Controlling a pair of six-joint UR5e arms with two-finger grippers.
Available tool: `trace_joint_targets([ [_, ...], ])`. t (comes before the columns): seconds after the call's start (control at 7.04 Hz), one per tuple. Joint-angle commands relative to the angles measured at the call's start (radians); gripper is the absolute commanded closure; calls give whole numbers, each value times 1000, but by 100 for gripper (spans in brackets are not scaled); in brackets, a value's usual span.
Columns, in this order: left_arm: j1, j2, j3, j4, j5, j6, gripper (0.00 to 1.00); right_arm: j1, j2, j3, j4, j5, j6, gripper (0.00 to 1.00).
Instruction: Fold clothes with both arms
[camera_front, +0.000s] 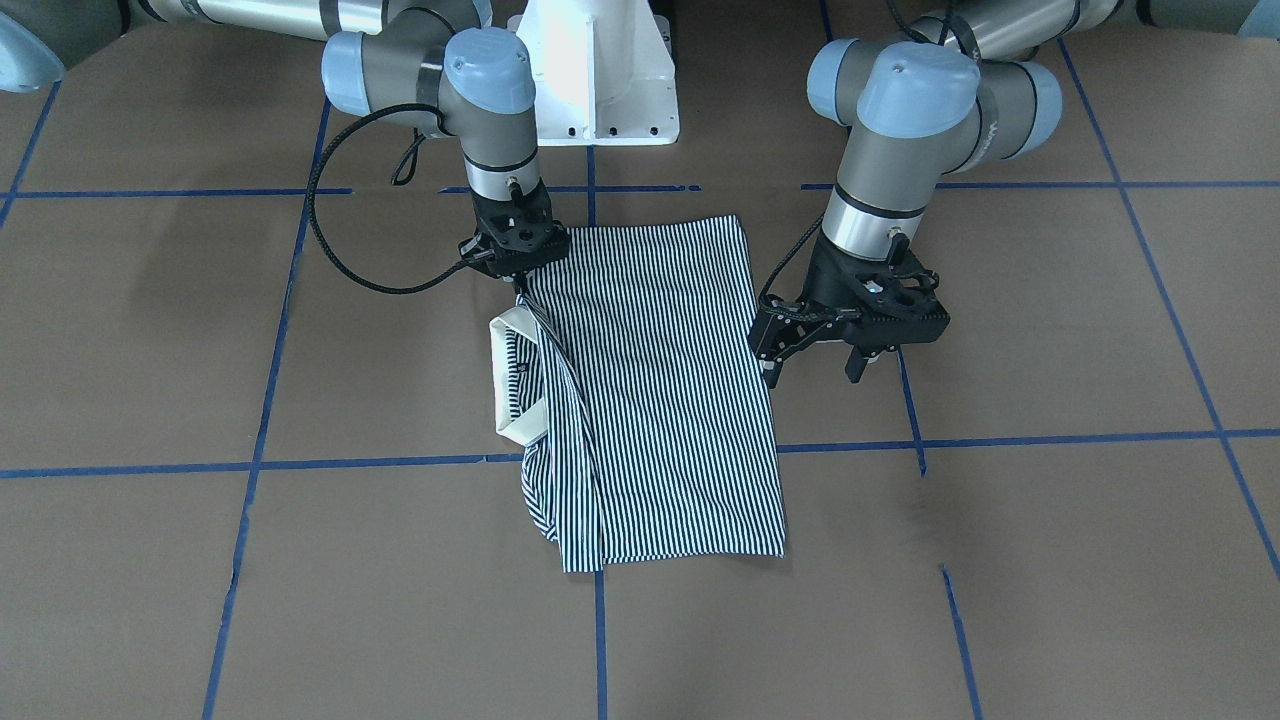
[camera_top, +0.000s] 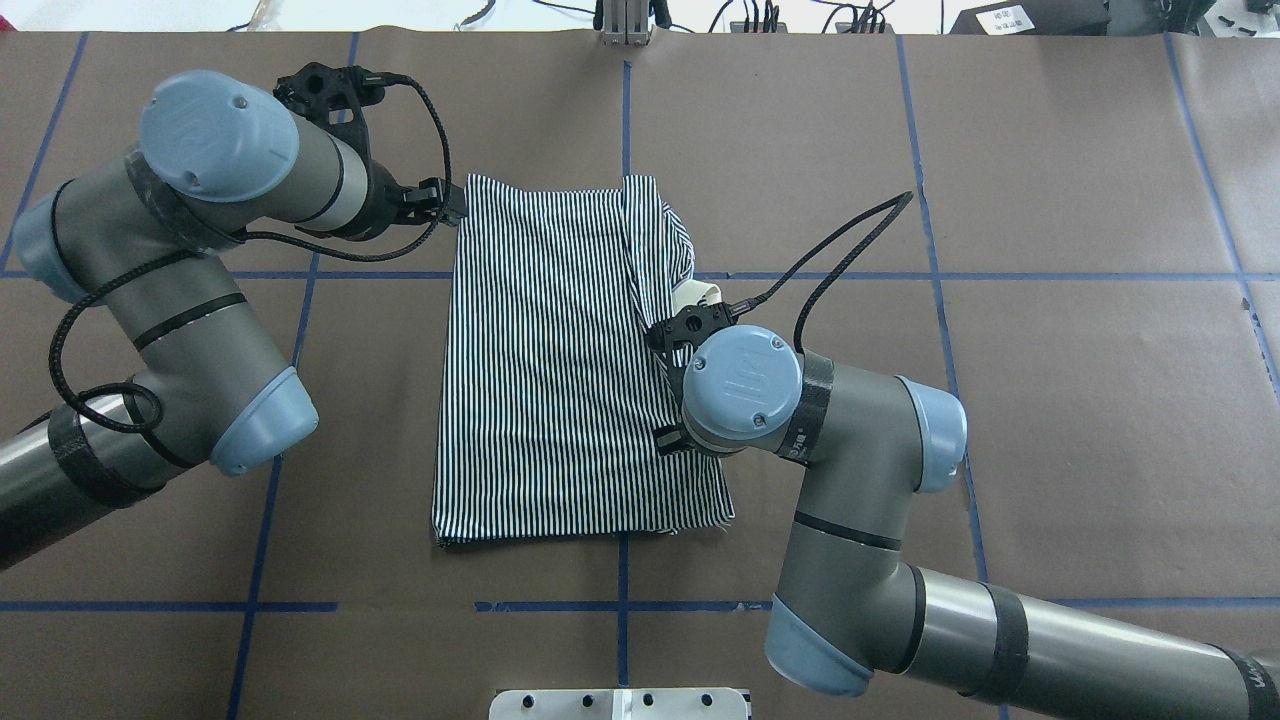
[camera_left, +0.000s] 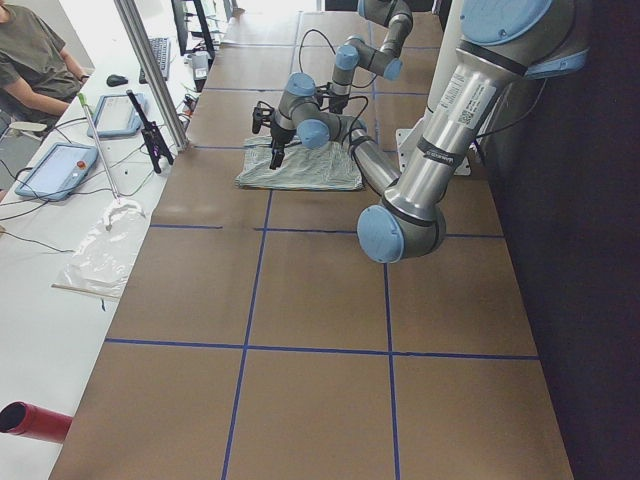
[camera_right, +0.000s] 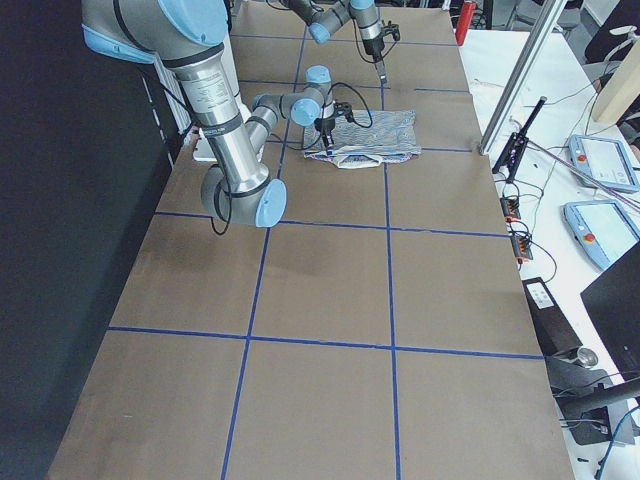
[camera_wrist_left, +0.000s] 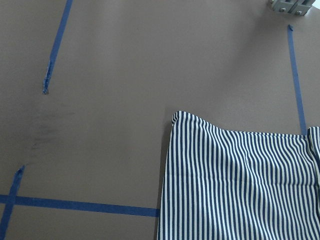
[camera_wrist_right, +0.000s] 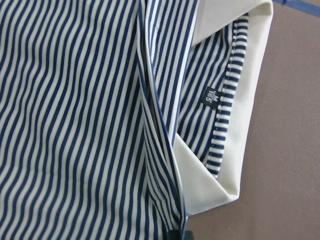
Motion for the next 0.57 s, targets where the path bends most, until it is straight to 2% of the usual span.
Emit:
trace_joint_targets([
  [0.0, 2, 1, 3, -1, 1, 0, 0, -2, -10, 18, -44, 0, 7, 100],
  [0.14, 2, 1, 3, -1, 1, 0, 0, -2, -10, 24, -56, 0, 7, 98],
  [0.28, 2, -1, 3, -1, 1, 0, 0, -2, -10, 23, -56, 0, 7, 52],
  [0.43, 2, -1, 3, -1, 1, 0, 0, -5, -4, 20, -56, 0, 6, 1],
])
